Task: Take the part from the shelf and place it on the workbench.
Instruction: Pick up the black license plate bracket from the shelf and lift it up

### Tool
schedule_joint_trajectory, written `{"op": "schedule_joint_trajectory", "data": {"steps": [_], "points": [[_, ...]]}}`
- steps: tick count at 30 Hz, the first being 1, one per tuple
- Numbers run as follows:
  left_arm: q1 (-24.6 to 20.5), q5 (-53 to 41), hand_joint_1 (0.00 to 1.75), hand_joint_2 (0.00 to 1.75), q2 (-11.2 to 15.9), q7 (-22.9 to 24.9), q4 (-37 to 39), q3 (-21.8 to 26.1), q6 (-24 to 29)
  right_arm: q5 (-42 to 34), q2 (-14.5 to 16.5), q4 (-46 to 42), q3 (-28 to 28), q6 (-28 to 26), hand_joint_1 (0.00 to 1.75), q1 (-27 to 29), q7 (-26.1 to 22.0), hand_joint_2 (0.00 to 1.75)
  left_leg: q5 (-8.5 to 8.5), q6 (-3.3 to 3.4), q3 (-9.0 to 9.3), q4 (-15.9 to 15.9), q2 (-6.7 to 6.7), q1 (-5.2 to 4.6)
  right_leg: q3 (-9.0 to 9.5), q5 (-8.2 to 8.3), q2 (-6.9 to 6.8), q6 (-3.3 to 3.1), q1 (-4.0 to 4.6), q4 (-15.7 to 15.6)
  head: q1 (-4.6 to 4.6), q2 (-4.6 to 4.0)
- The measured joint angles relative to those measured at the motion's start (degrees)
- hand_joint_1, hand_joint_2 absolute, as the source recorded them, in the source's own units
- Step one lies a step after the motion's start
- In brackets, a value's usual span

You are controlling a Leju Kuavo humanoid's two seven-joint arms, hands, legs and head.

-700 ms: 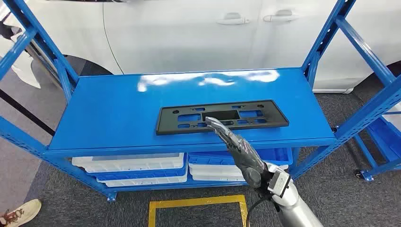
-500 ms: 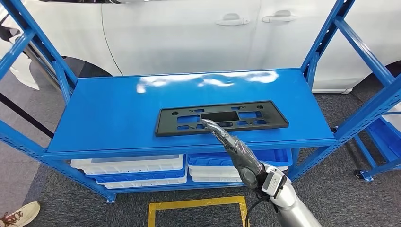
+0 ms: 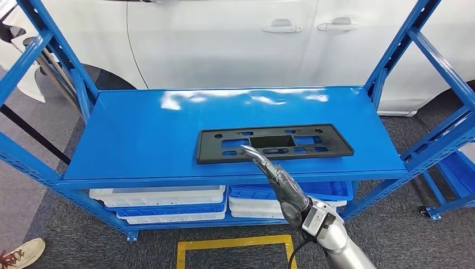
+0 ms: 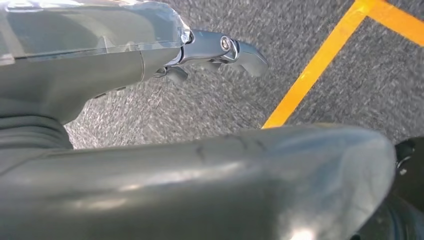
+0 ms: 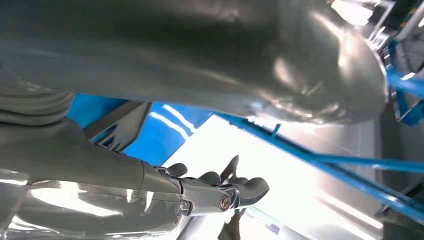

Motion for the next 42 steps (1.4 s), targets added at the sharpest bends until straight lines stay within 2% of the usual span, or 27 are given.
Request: {"op": "schedule_joint_trajectory", "data": {"steps": [1, 2, 3, 5, 7, 9, 11, 12, 13, 14, 16, 17, 19, 22, 24, 26, 27, 28, 29, 31, 33, 34, 36, 38, 39, 40, 42], "points": [[-0.02, 0.00, 0.00, 0.00, -0.02, 0.01, 0.00, -0.05, 0.17, 0.55, 0.01, 0.28, -0.07, -0.70, 0.00, -0.06, 0.32, 1.75, -0.17, -0.20, 0.15, 0.04, -0.03, -0.08, 1.67, 1.67, -0.02, -0.26, 0.09, -3.66, 0.00, 0.00], [-0.07, 0.01, 0.00, 0.00, -0.03, 0.02, 0.00, -0.07, 0.34, 1.01, 0.04, 0.56, -0.13, -1.36, 0.00, -0.17, 0.64, 1.75, -0.32, -0.44, 0.20, 0.12, -0.05, -0.19, 3.00, 2.78, -0.01, -0.50, 0.21, -6.71, -0.01, 0.00], [-0.10, 0.01, 0.00, 0.00, -0.03, 0.04, 0.00, -0.08, 0.47, 1.46, 0.09, 0.90, -0.16, -1.99, 0.00, -0.27, 0.99, 1.75, -0.42, -0.72, 0.18, 0.16, -0.05, -0.27, 3.70, 3.13, 0.01, -0.71, 0.35, -8.44, -0.01, 0.00], [-0.16, 0.01, 0.00, 0.00, -0.04, 0.08, 0.00, -0.14, 0.71, 2.91, 0.22, 1.76, -0.22, -3.65, 0.00, -0.50, 1.76, 1.75, -0.49, -1.34, 0.14, 0.08, -0.02, -0.35, 3.84, 2.88, 0.12, -1.15, 0.50, -9.21, -0.01, 0.00], [-0.21, -0.01, 0.00, 0.00, -0.05, 0.08, 0.00, -0.30, 0.87, 7.16, 0.52, 2.90, -0.19, -7.45, 0.00, -1.03, 3.01, 1.75, -1.14, -1.96, 0.03, 0.68, 0.03, -0.24, 4.14, 2.99, 0.13, -1.75, 0.27, -9.65, -0.01, 0.00], [-0.40, 0.00, 0.00, 0.00, -0.06, 0.04, 0.00, -0.65, 0.97, 15.81, 1.05, 4.70, 0.29, -14.76, 0.00, -2.33, 5.30, 1.75, -3.66, -2.46, -1.91, 5.05, 0.05, -0.10, 4.48, 3.05, 0.04, -2.31, 0.09, -10.04, 0.00, 0.00], [-0.54, 0.02, 0.00, 0.00, -0.13, -0.01, 0.00, -1.04, 0.99, 27.51, 1.74, 7.43, 1.37, -24.15, 0.00, -3.86, 8.58, 1.75, -6.64, -2.81, -5.49, 12.20, 0.06, 0.00, 4.59, 2.94, -0.01, -2.64, 0.20, -10.04, 0.00, 0.00], [-0.54, 0.01, 0.00, 0.00, -0.19, -0.02, 0.00, -1.25, 1.01, 33.70, 2.17, 9.19, 2.19, -28.82, 0.00, -4.57, 10.47, 1.75, -7.16, -2.92, -6.83, 14.64, 0.06, 0.05, 4.64, 2.90, -0.01, -2.70, 0.24, -10.01, 0.00, 0.00], [-0.54, 0.00, 0.00, 0.00, -0.25, -0.03, 0.00, -1.47, 1.05, 39.33, 2.70, 11.00, 3.15, -32.86, 0.00, -5.31, 12.36, 1.75, -6.63, -2.99, -7.28, 15.20, 0.06, 0.08, 4.70, 2.83, 0.02, -2.75, 0.27, -9.97, 0.00, 0.00], [-0.57, -0.01, 0.00, 0.00, -0.28, -0.03, 0.00, -1.73, 1.12, 44.14, 3.31, 12.91, 4.32, -36.11, 0.00, -6.12, 14.12, 1.75, -5.12, -3.01, -6.74, 13.66, 0.06, 0.13, 4.77, 2.75, 0.06, -2.74, 0.28, -9.90, 0.00, 0.00], [-0.77, -0.01, 0.00, 0.00, -0.30, -0.03, 0.00, -2.16, 1.31, 50.96, 4.56, 16.38, 6.73, -40.18, 0.00, -7.82, 17.12, 1.75, -1.22, -2.82, -3.71, 6.67, 0.08, 0.14, 4.91, 2.50, 0.14, -2.51, 0.32, -9.64, 0.00, 0.00], [-0.90, 0.01, 0.00, 0.00, -0.29, -0.04, 0.00, -2.30, 1.41, 53.66, 5.19, 18.02, 7.85, -41.43, 0.00, -8.73, 18.57, 1.75, -0.04, -2.58, -2.29, 3.51, 0.05, 0.05, 4.88, 2.34, 0.18, -2.30, 0.42, -9.43, 0.00, 0.00], [-1.03, 0.01, 0.00, 0.00, -0.34, -0.09, 0.00, -2.43, 1.64, 59.04, 6.54, 21.44, 9.79, -43.39, 0.00, -10.81, 21.79, 1.75, 0.39, -1.99, -1.16, 0.78, 0.00, -0.19, 4.73, 2.24, 0.18, -1.79, 0.59, -9.21, 0.00, 0.00], [-1.05, 0.01, 0.00, 0.00, -0.41, -0.19, 0.00, -2.46, 1.90, 64.97, 8.92, 26.86, 12.11, -45.29, 0.00, -14.05, 25.22, 1.75, 0.66, -1.01, -1.00, 0.22, 0.04, -0.02, 4.57, 1.89, 0.15, -0.97, 0.60, -8.87, 0.00, 0.00], [-1.09, 0.02, 0.00, 0.00, -0.43, -0.25, 0.00, -2.47, 1.99, 66.44, 10.26, 29.93, 13.06, -45.87, 0.00, -15.90, 26.25, 1.75, 0.91, -0.42, -0.86, -0.14, 0.09, 0.20, 2.85, -0.62, 0.07, -0.46, 0.48, -4.92, 0.00, 0.00], [-1.06, 0.03, 0.00, 0.00, -0.43, -0.32, 0.00, -2.48, 2.04, 67.06, 11.18, 32.71, 13.80, -46.22, 0.00, -17.32, 26.89, 1.75, 0.90, -0.17, -0.89, -0.15, 0.07, 0.16, -0.62, -3.99, 0.02, -0.15, 0.32, 2.38, 0.00, 0.00], [-0.99, 0.03, 0.00, 0.00, -0.43, -0.33, 0.00, -2.50, 2.03, 67.19, 11.50, 33.95, 14.12, -46.29, 0.00, -17.76, 27.07, 1.75, 0.87, -0.12, -0.87, -0.14, 0.05, 0.14, -2.11, -4.81, 0.02, -0.04, 0.26, 5.33, 0.00, 0.00], [-0.92, 0.03, 0.00, 0.00, -0.44, -0.36, 0.00, -2.53, 1.99, 67.31, 11.79, 35.00, 14.40, -46.30, 0.00, -18.08, 27.24, 1.75, 0.82, -0.11, -0.83, -0.11, 0.02, 0.13, -2.76, -4.54, 0.02, 0.00, 0.19, 6.39, 0.00, 0.00], [-0.86, 0.03, 0.00, 0.00, -0.44, -0.39, 0.00, -2.59, 1.93, 67.45, 12.05, 36.05, 14.65, -46.31, 0.00, -18.47, 27.52, 1.75, 0.75, -0.15, -0.76, -0.07, -0.02, 0.13, -2.50, -3.28, 0.01, -0.04, 0.12, 5.46, 0.00, 0.00], [-0.82, 0.03, 0.00, 0.00, -0.45, -0.48, 0.00, -2.85, 1.71, 67.66, 12.60, 37.92, 14.96, -46.42, 0.00, -19.58, 28.11, 1.75, 0.56, -0.42, -0.57, 0.01, -0.07, 0.13, 0.38, 0.75, -0.02, -0.41, 0.08, -1.31, 0.00, 0.00], [-0.90, 0.03, 0.00, 0.00, -0.43, -0.52, 0.00, -3.22, 1.48, 67.65, 13.09, 39.79, 15.10, -46.76, 0.00, -20.85, 28.49, 1.75, 0.33, -0.87, -0.56, 0.21, -0.06, -0.10, 3.10, 2.92, -0.04, -0.88, 0.28, -7.40, -0.01, 0.00], [-0.93, 0.03, 0.00, 0.00, -0.40, -0.53, 0.00, -3.38, 1.39, 67.60, 13.26, 40.60, 15.13, -46.95, 0.00, -21.30, 28.53, 1.75, 0.28, -1.09, -0.63, 0.25, -0.05, -0.21, 3.63, 3.02, -0.04, -1.05, 0.39, -8.65, -0.01, 0.00], [-0.95, 0.01, 0.00, 0.00, -0.35, -0.53, 0.00, -3.63, 1.29, 67.53, 13.64, 42.08, 15.17, -47.37, 0.00, -21.77, 28.47, 1.75, 0.28, -1.55, -0.69, 0.19, -0.02, -0.25, 3.65, 2.85, 0.01, -1.35, 0.53, -8.89, -0.01, 0.00], [-0.96, 0.00, 0.00, 0.00, -0.29, -0.55, 0.00, -3.77, 1.25, 67.65, 14.24, 43.67, 15.26, -47.70, 0.00, -22.34, 28.36, 1.75, -0.01, -2.19, -0.70, 0.38, 0.01, -0.11, 3.78, 3.03, 0.07, -1.93, 0.44, -9.28, -0.01, 0.00], [-1.00, 0.00, 0.00, 0.00, -0.26, -0.59, 0.00, -3.81, 1.25, 67.77, 14.66, 44.50, 15.35, -47.79, 0.00, -22.81, 28.32, 1.75, -0.74, -2.47, -1.09, 1.37, 0.04, -0.01, 3.89, 3.13, 0.05, -2.30, 0.35, -9.51, -0.01, 0.00], [-1.04, 0.01, 0.00, 0.00, -0.21, -0.65, 0.00, -3.82, 1.27, 67.92, 15.11, 45.36, 15.46, -47.85, 0.00, -23.31, 28.28, 1.75, -1.97, -2.71, -1.97, 3.39, 0.05, 0.06, 4.01, 3.21, 0.03, -2.61, 0.25, -9.73, -0.01, 0.00], [-1.08, 0.02, 0.00, 0.00, -0.18, -0.86, 0.00, -3.81, 1.31, 68.33, 15.95, 47.09, 15.79, -47.96, 0.00, -24.08, 28.28, 1.75, -5.26, -3.04, -5.23, 10.27, 0.07, 0.15, 4.09, 3.16, -0.04, -2.99, 0.27, -9.80, 0.00, 0.00]]}}
